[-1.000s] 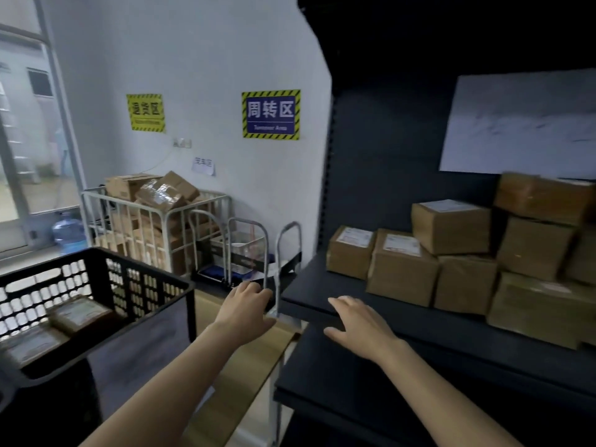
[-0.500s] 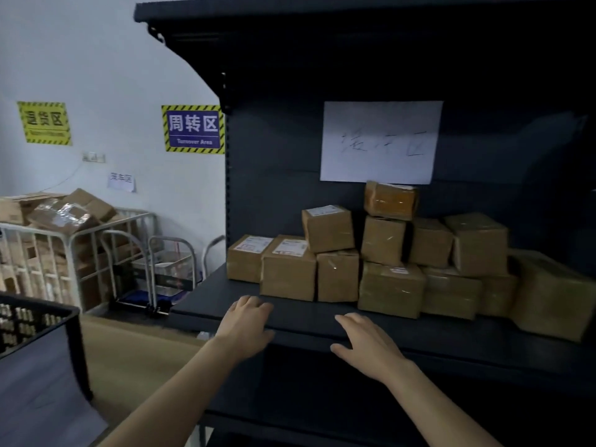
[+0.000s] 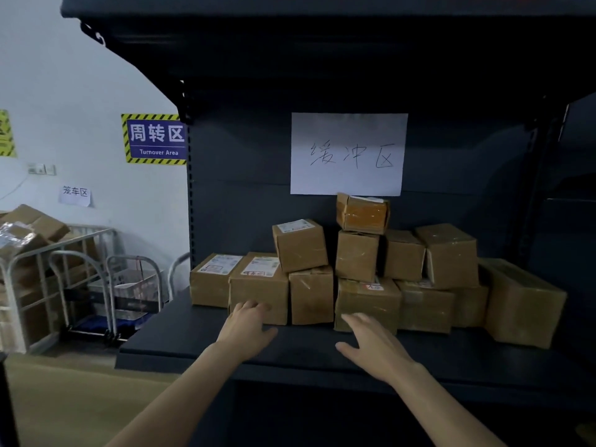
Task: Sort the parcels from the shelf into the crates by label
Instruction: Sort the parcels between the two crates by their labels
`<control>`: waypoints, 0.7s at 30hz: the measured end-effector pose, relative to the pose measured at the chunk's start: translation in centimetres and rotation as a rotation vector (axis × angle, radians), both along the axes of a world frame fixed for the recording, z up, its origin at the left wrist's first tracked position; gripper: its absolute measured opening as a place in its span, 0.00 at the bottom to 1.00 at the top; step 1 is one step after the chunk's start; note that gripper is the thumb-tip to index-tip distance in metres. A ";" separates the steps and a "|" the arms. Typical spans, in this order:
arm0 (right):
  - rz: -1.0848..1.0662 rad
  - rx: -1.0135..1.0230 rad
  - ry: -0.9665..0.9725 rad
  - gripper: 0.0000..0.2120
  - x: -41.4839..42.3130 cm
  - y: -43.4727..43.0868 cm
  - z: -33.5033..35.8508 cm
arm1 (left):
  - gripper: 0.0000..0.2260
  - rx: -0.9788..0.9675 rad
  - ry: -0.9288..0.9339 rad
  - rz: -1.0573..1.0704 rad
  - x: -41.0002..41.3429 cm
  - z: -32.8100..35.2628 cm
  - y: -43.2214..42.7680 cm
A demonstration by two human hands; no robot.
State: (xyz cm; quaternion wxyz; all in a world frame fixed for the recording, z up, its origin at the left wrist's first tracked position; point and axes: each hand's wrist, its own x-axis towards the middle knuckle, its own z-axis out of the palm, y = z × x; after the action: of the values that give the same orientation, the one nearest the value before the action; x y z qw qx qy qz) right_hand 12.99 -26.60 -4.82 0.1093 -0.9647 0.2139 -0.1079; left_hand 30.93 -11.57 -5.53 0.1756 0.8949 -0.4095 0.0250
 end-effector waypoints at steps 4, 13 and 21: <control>-0.033 0.013 -0.092 0.29 3.5 -1.5 2.3 | 0.23 -0.143 0.077 0.023 3.4 1.8 -1.6; -0.154 0.119 -0.329 0.29 11.9 -4.5 8.2 | 0.18 -0.514 0.278 -0.019 9.3 7.0 -6.5; -0.209 0.260 -0.389 0.30 16.1 -6.4 8.7 | 0.27 -0.581 0.705 -0.016 10.9 8.0 -9.8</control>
State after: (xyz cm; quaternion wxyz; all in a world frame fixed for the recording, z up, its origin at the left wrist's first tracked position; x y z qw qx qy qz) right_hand 29.11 -32.96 3.88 0.2599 -0.8763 0.2995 -0.2736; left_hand 41.84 -21.33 2.49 0.5482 0.7590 -0.3078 -0.1689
